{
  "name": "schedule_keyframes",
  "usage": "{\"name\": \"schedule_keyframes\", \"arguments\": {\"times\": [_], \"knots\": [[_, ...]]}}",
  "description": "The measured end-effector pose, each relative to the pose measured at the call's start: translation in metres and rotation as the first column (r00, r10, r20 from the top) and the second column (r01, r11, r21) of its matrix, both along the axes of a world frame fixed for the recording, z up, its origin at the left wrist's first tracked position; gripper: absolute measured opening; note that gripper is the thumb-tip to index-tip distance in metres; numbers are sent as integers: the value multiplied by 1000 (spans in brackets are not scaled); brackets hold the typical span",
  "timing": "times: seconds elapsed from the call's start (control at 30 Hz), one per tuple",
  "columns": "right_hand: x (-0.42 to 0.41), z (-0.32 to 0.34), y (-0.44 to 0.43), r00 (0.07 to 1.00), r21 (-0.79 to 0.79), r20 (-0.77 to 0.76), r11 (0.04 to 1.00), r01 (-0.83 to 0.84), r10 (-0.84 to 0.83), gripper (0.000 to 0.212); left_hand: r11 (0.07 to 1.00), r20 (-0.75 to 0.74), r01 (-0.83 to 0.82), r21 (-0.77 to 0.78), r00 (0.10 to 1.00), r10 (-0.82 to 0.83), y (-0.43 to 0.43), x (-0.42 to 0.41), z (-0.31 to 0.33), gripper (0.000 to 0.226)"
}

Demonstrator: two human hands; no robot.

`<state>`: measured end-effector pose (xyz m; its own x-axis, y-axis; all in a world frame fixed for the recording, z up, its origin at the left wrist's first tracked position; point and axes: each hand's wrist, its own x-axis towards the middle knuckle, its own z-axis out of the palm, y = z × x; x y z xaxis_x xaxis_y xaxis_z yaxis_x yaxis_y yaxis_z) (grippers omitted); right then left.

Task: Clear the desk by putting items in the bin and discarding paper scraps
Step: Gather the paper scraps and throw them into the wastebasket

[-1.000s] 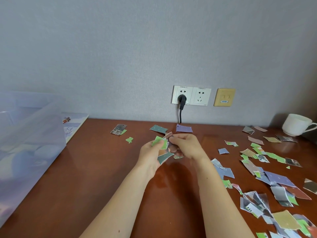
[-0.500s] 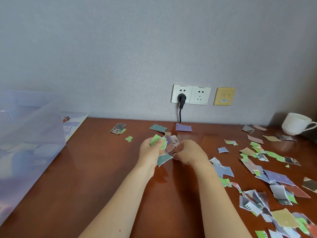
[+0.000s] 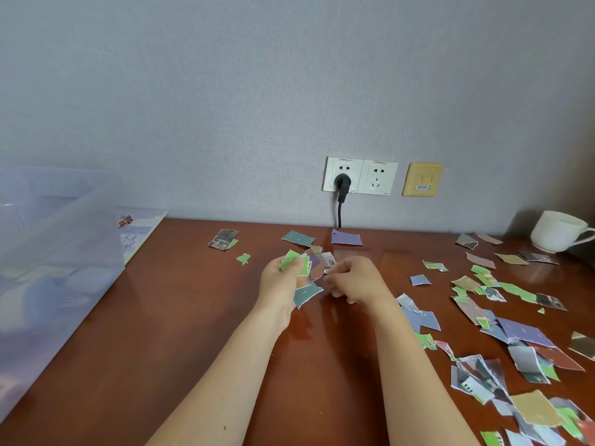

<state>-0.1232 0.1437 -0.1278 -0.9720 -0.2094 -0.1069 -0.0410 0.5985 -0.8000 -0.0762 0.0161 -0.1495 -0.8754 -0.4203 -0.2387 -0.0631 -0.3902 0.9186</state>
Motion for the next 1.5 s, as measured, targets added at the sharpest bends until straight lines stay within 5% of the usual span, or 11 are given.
{"name": "schedule_keyframes", "arguments": {"times": [0.1,0.23,0.3,0.4,0.47,0.57,0.83,1.1,1.5], "knots": [[2,4,-5,992,-394,110,913,104,-65,13,996,2,-11,94,1000,10,-2,0,2,8],[5,7,-15,978,-504,168,842,191,-121,18,982,6,-29,184,1000,29,-4,0,3,4],[-2,2,-19,984,-399,105,901,171,-141,14,977,6,-38,209,999,38,-4,-1,2,4],[-18,-7,-30,984,42,-123,990,133,-127,19,966,-8,-59,252,998,63,-5,-3,1,7],[-27,-8,-38,966,319,-213,924,209,-145,39,960,-11,-63,274,998,69,-6,-6,-1,5],[-33,-5,-50,954,464,-256,846,264,-158,64,951,-22,-49,304,998,58,-8,-8,-4,16],[-43,-19,-66,944,497,-249,809,315,-215,62,919,-19,-65,389,997,79,-10,-15,-6,30],[-50,-30,-71,921,431,-314,831,353,-229,38,905,-35,-61,421,996,83,-9,-15,-2,20],[-48,-36,-70,899,418,-388,831,367,-202,40,907,-42,-47,418,997,71,-9,-12,-1,26]]}}
